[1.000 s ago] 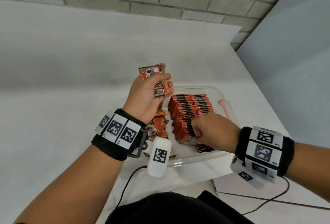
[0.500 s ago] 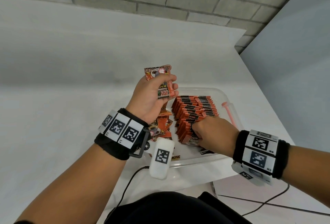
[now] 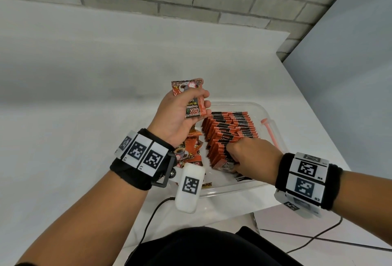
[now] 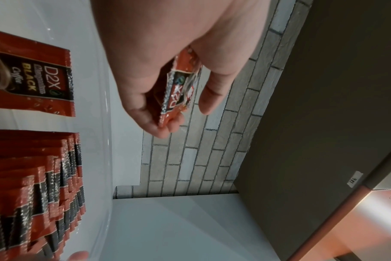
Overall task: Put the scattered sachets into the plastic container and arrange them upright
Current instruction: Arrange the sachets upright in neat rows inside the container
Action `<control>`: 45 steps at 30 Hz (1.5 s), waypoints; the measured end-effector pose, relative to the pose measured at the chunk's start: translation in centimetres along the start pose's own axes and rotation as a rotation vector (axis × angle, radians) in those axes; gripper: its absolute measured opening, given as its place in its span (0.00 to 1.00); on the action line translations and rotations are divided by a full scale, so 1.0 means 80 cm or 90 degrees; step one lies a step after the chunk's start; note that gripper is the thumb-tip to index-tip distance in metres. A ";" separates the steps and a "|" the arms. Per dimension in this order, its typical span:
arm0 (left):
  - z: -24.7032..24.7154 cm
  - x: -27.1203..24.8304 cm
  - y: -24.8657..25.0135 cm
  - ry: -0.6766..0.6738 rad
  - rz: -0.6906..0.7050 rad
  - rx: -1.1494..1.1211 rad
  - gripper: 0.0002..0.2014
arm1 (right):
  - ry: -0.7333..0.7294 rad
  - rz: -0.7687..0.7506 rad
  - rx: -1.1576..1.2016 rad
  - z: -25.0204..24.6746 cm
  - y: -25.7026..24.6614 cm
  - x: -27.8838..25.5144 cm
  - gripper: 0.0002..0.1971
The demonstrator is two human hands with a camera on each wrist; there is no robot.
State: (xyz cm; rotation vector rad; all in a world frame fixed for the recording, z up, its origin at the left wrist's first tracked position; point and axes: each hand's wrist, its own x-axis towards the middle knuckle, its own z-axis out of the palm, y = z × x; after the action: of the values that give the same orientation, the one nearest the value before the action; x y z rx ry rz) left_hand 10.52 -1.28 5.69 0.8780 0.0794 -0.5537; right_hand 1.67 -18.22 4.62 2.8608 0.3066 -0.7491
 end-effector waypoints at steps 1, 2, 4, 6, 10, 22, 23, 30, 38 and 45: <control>0.000 0.001 -0.001 0.000 -0.001 0.000 0.07 | 0.002 -0.002 0.003 -0.001 0.000 -0.001 0.07; -0.001 0.001 -0.001 -0.001 -0.003 0.001 0.07 | 0.005 -0.002 0.007 -0.002 0.000 -0.001 0.08; -0.001 0.002 -0.002 -0.003 -0.010 0.007 0.08 | 0.013 -0.001 0.016 -0.005 0.001 -0.002 0.09; -0.001 0.002 -0.003 -0.006 -0.023 0.012 0.09 | 0.018 0.003 0.021 -0.006 0.002 -0.004 0.11; 0.001 0.002 -0.008 -0.013 -0.064 0.030 0.08 | 0.039 0.011 0.026 -0.007 0.006 -0.006 0.14; 0.005 0.005 -0.019 -0.036 -0.117 0.062 0.13 | 0.074 0.049 0.113 -0.011 0.017 -0.015 0.16; 0.006 0.004 -0.019 -0.035 -0.123 0.069 0.12 | 0.075 0.055 0.145 -0.014 0.020 -0.017 0.17; 0.014 0.005 -0.022 -0.047 -0.119 0.186 0.09 | 0.211 0.100 0.581 -0.046 0.037 -0.032 0.11; 0.027 0.004 -0.028 -0.098 -0.102 0.221 0.10 | 0.273 0.105 0.965 -0.050 0.035 -0.018 0.03; 0.029 0.002 -0.022 0.016 -0.207 0.222 0.15 | 0.322 0.057 0.812 -0.052 0.052 -0.035 0.02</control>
State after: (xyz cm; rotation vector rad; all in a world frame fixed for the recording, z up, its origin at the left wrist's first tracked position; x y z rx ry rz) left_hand 9.43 -3.98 5.92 1.2226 0.1535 -0.8777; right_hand 2.16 -21.80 10.04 4.1947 -0.4334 -0.1333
